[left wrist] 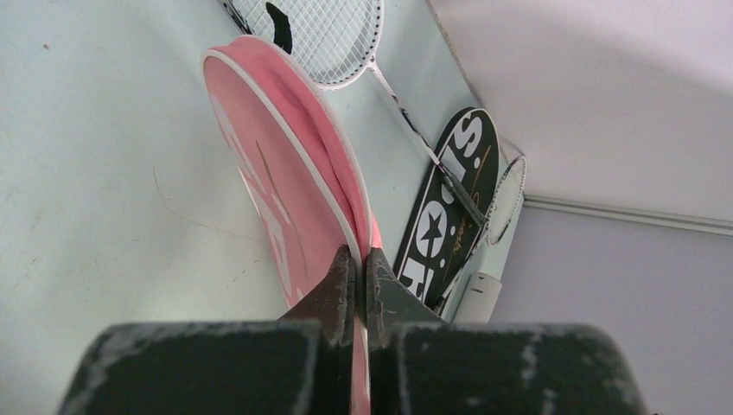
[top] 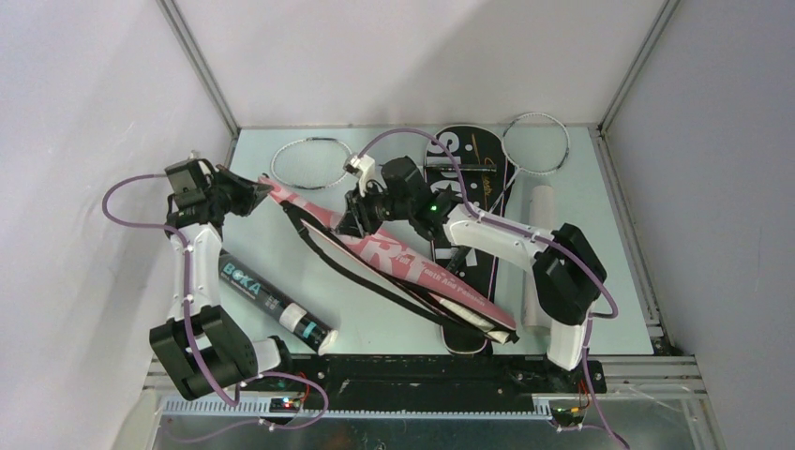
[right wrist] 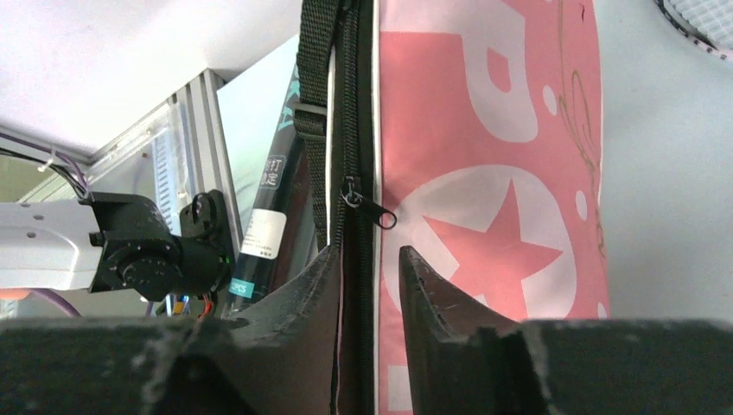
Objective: Pack up the badminton gear
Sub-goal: Zip the racket bag at the center of the board.
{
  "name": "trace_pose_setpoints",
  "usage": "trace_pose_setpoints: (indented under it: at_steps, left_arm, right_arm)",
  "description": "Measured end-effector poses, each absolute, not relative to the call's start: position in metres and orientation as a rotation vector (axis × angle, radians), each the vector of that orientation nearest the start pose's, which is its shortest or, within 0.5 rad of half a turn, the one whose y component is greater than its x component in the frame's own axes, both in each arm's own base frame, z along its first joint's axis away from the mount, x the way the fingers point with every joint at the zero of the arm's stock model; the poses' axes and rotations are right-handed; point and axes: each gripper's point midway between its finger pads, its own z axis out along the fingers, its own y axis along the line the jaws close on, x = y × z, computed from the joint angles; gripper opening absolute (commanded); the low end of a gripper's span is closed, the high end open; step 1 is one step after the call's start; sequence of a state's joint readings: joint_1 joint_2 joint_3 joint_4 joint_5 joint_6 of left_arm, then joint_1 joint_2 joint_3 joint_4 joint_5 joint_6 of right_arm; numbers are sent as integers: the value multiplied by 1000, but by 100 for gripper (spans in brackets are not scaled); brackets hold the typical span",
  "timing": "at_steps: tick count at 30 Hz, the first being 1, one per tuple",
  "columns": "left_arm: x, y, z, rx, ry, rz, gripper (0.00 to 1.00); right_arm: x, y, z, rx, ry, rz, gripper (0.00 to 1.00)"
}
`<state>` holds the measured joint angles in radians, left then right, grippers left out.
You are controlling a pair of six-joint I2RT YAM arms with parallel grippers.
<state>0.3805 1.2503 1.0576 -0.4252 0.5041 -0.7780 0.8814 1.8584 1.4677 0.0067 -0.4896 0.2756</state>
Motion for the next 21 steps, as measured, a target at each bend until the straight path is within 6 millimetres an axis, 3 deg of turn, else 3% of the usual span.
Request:
trace_pose_setpoints:
  at_steps: [5, 13, 21]
  left_arm:
    - [362, 26, 228, -954, 1988, -774, 0]
    - [362, 26, 228, -953, 1986, -775, 0]
    - [364, 27, 230, -950, 1977, -775, 0]
  right_arm:
    - [271, 477, 211, -959, 1856, 1190, 39]
    - [261, 477, 178, -1106, 1805, 1024, 46]
    - [262, 487, 176, -1154, 1718, 931, 48]
